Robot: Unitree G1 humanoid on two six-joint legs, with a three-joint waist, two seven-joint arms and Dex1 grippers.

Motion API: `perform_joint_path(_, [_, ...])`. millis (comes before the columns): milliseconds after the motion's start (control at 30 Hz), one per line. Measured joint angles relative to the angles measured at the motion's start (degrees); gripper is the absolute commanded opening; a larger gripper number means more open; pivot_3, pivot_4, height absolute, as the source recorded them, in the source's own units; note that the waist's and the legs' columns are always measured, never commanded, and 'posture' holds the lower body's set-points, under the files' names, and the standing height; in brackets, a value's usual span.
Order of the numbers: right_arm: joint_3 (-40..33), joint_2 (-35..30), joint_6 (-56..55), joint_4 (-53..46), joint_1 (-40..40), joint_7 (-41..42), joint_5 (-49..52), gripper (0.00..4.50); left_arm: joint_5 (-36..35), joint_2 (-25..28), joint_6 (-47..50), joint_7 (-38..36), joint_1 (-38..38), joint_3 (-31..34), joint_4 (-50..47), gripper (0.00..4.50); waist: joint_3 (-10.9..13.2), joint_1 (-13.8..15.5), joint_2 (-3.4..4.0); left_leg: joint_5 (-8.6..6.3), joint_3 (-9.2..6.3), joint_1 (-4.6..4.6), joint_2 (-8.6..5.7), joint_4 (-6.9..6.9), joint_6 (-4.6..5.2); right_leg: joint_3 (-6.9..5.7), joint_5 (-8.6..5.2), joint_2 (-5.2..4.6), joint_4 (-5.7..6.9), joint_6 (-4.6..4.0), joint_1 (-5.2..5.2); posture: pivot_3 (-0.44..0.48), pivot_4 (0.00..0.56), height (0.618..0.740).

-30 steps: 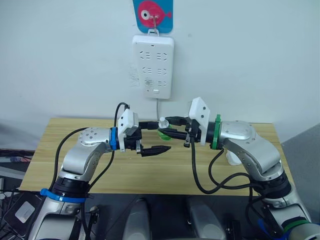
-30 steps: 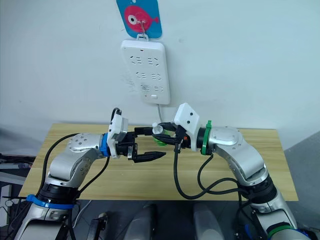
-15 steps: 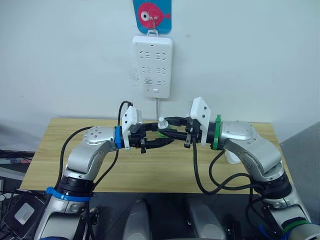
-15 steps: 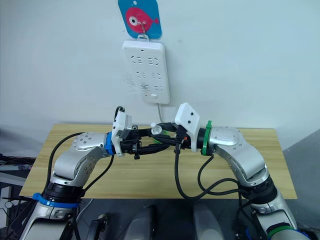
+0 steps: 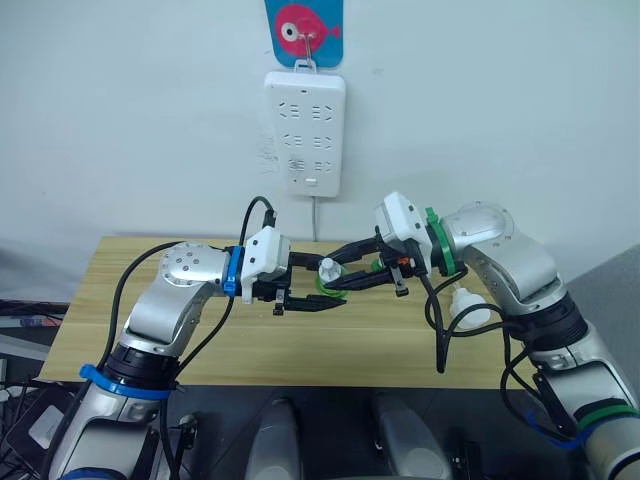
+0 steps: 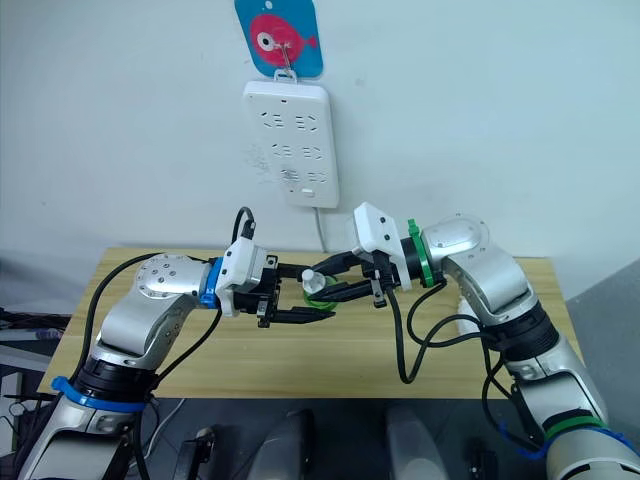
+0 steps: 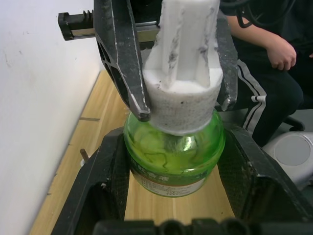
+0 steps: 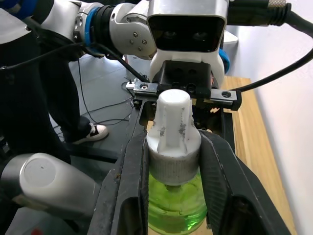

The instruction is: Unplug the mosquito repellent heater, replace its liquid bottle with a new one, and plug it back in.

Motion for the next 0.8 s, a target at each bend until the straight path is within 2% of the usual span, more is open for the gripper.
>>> perform_joint_path(200, [-6.5, -2.4, 4.3, -7.8, 8.1, -7.6, 1.1, 4.29, 1.4, -0.6, -0.3, 4.3, 0.4, 0.8, 0.6, 2.28, 0.0, -0.1, 0.0, 0.0, -0.01, -0.01, -0.01, 0.02, 0.0, 0.01, 0.0, -0.01, 0.04, 0.0, 0.0, -0.149, 0.191, 0.729])
perform_joint_path(233, [-8.4, -2.5, 5.5, -11.7, 10.6, -10.5, 1.4, 4.5, 2.2, -1.3, -0.3, 5.5, 0.3, 0.8, 0.7, 2.28, 0.0, -0.1, -0.01, 0.0, -0.02, 0.0, 0.0, 0.03, 0.0, 0.01, 0.0, 0.0, 0.06, 0.0, 0.01, -0.149, 0.191, 0.729])
perform_joint_path(333, [-9.5, -0.6, 7.9, -21.6, 18.2, -18.8, 1.3, 4.5, 4.4, -2.7, -0.5, 8.4, -0.1, 0.6, 3.1, 2.28, -0.1, -0.2, -0.01, 0.0, -0.04, 0.01, 0.02, 0.02, 0.0, 0.01, 0.0, 0.05, 0.08, 0.0, 0.0, -0.17, 0.192, 0.729])
perform_joint_path(433, [-7.0, 4.2, 9.9, -27.5, 22.6, -28.6, -2.1, 4.5, 5.3, -4.1, -0.7, 9.6, -0.1, 0.3, 4.0, 2.28, -0.1, -0.9, -0.02, 0.01, 0.04, 0.03, 0.01, 0.04, -0.01, 0.11, 0.0, 0.05, 0.11, 0.01, 0.0, -0.178, 0.192, 0.729])
perform_joint_path(567, [-3.3, 8.3, 11.1, -28.2, 22.5, -37.5, -7.1, 4.5, 5.4, -4.6, -0.8, 9.3, -0.2, -0.3, 3.9, 2.28, -0.2, -1.7, -0.03, 0.06, 0.05, 0.08, 0.0, 0.05, -0.08, 0.13, 0.01, 0.05, 0.15, 0.02, 0.01, -0.178, 0.192, 0.729])
perform_joint_path(767, [-0.9, 10.2, 11.1, -24.8, 19.5, -42.2, -11.5, 4.5, 5.3, -4.6, -0.6, 9.2, -0.1, -0.4, 3.6, 2.28, -0.2, -1.7, -0.05, 0.05, 0.02, 0.06, -0.01, 0.01, -0.07, 0.11, 0.01, 0.04, 0.12, 0.02, 0.01, -0.167, 0.189, 0.729])
perform_joint_path(800, [-0.9, 10.1, 11.1, -24.4, 19.4, -42.2, -11.7, 4.33, 5.2, -4.6, -0.6, 9.3, -0.1, -0.4, 3.4, 2.28, -0.2, -1.7, -0.05, 0.05, 0.02, 0.06, -0.01, 0.01, -0.07, 0.1, 0.01, 0.04, 0.12, 0.02, 0.01, -0.167, 0.189, 0.729])
